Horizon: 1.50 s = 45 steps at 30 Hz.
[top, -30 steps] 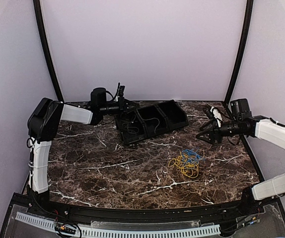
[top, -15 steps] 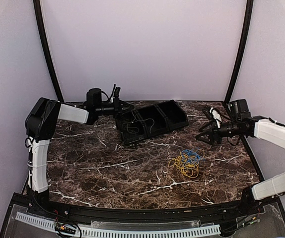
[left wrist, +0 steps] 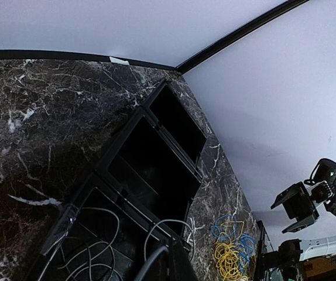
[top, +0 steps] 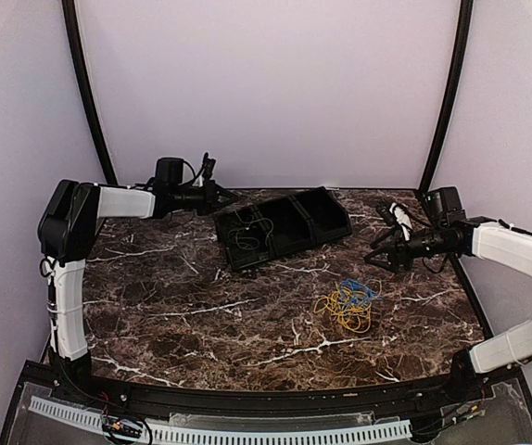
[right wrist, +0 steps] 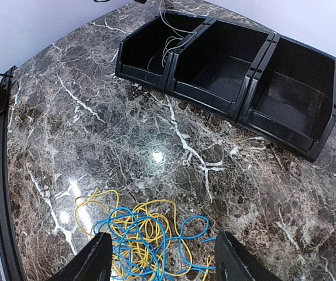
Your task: Untangle the cables
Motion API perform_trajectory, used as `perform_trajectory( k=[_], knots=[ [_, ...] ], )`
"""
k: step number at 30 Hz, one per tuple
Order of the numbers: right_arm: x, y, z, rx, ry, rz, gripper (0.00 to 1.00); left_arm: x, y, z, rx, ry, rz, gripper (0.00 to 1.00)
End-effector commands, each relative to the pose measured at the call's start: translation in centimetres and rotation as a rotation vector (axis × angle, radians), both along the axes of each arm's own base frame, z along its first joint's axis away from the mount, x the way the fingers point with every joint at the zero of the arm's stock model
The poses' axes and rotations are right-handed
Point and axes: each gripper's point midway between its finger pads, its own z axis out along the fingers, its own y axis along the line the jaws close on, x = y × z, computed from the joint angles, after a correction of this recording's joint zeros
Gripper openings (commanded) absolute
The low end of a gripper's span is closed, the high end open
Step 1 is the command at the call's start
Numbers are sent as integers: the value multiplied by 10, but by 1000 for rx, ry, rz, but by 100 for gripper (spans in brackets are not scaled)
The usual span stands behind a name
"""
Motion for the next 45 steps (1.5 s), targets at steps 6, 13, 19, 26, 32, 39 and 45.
perform_trajectory(
  k=[6, 13, 19, 26, 32, 39, 45],
  knots=[
    [2, 0, -1, 7, -21, 9, 62, -9, 10, 21, 126, -86, -57, 0],
    [1, 0, -3, 5, -17, 11, 62, -20, 17, 1, 178, -58, -62, 0],
    [0, 1, -3, 11, -14, 17, 62, -20, 21, 3, 197, -73, -42, 0],
    [0, 1, -3, 11, -13, 19, 62, -13, 23, 4, 222, -66, 9, 0],
    [-1, 1, -3, 12, -11, 20, 62, -16, 4, -1, 223, -72, -5, 0],
    [-1, 1, -3, 14, -13, 23, 62, -25, -25, -15, 261, -52, -12, 0],
    [-2, 1, -3, 13, -14, 27, 62, -19, -25, -35, 406, 25, 112, 0]
  ],
)
